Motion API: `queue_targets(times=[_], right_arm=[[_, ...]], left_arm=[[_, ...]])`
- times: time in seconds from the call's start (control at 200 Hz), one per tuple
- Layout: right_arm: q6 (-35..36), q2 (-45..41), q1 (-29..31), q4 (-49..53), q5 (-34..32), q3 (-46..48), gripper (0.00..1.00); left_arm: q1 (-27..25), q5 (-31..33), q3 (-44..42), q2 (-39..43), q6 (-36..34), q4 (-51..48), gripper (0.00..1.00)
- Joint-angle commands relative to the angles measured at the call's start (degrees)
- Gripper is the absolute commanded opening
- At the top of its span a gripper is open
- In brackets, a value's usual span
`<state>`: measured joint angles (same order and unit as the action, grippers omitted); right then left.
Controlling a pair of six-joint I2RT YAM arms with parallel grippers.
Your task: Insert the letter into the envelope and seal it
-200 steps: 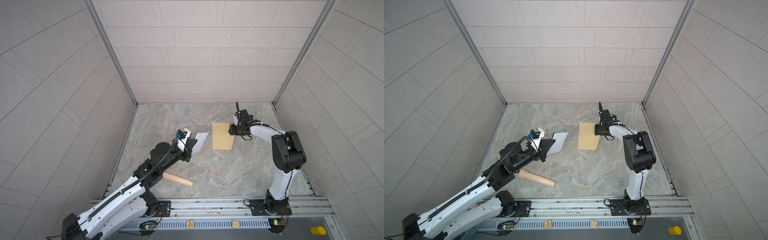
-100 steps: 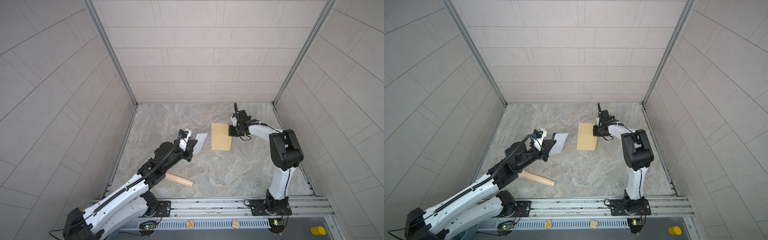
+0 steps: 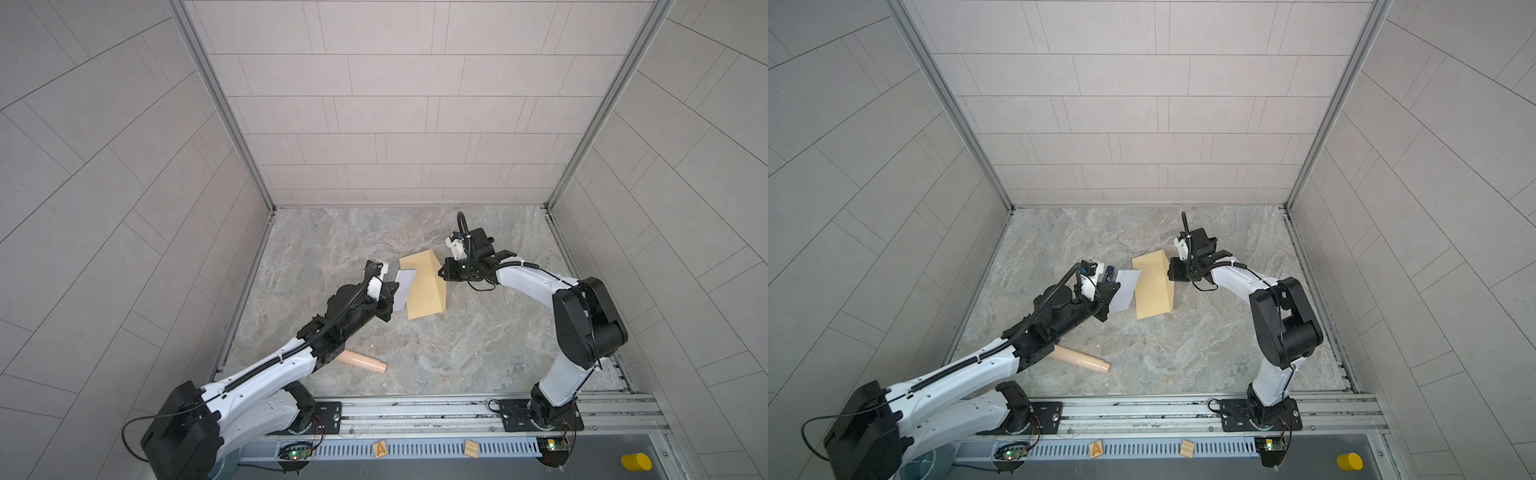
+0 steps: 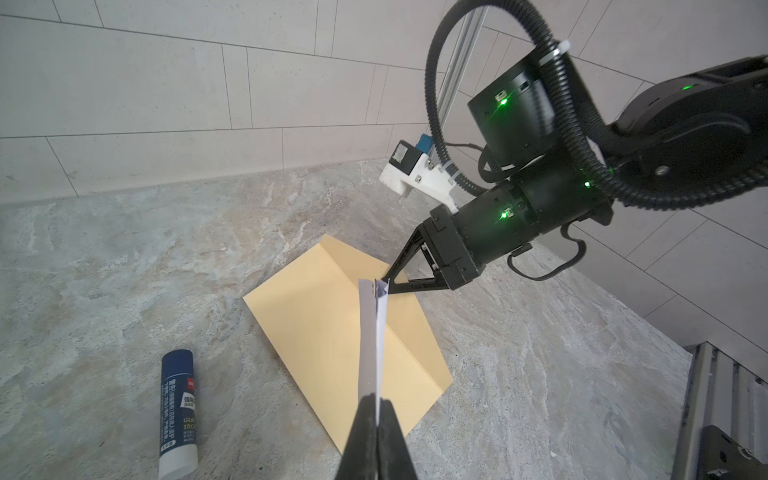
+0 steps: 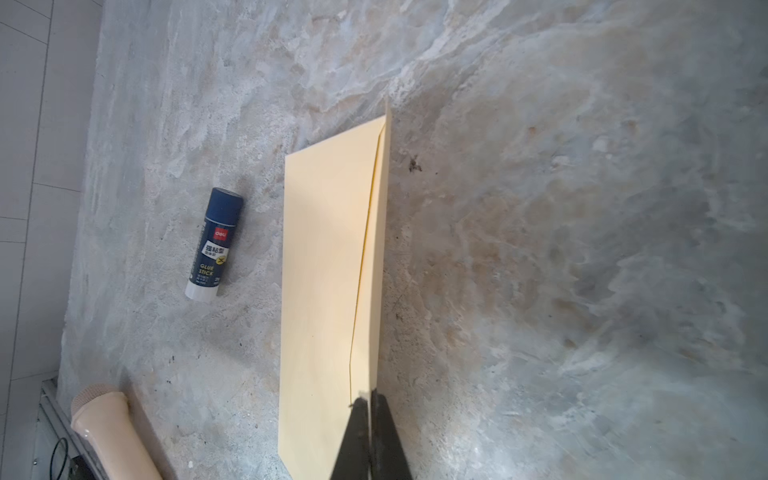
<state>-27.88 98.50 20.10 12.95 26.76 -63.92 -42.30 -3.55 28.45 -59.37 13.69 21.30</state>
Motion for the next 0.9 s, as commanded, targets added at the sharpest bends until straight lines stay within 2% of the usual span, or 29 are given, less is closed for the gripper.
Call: queue_targets(times=[0.0,0.23,0.35,0.39,0.435,0.52,0.58,0.796,0.896], right_arm=[[-2.8,-1.4,0.9,-2.1,0.8,2.0,0.00],[-4.0,-0.1,2.4,-4.6,1.3,4.6,0.02],[-3.9,0.9,2.5,-4.8,1.3,5.0,0.07],[-3.7,1.3,2.5,-4.7,1.4,5.0,0.11],[-3.2,1.5,2.5,-4.6,1.7,4.8,0.21],[-1.7,1.5,2.5,-2.9,0.7,3.9,0.32],[0.5,0.6,2.5,0.9,-2.1,1.8,0.42],[7.2,-3.2,5.4,9.9,-15.6,-2.4,0.66],[9.7,-2.1,8.4,13.3,-21.8,-4.4,0.73]], left_arm=[[-0.2,-0.6,-1.1,-3.4,1.2,7.3,0.00],[-0.2,-1.4,-1.4,-12.6,3.3,14.8,0.00],[-0.3,-1.8,-1.5,-16.5,4.0,17.8,0.00],[-0.2,-1.7,-1.6,-17.7,4.4,18.6,0.00],[-0.3,-1.6,-1.6,-18.8,4.5,19.3,0.00],[-0.3,-1.2,-1.5,-20.9,4.5,19.3,0.00],[-0.3,-0.9,-1.4,-22.2,4.5,18.7,0.00],[-0.2,2.1,-2.0,-24.0,5.2,17.1,0.00],[-0.3,3.4,-2.4,-23.9,5.2,17.1,0.00]])
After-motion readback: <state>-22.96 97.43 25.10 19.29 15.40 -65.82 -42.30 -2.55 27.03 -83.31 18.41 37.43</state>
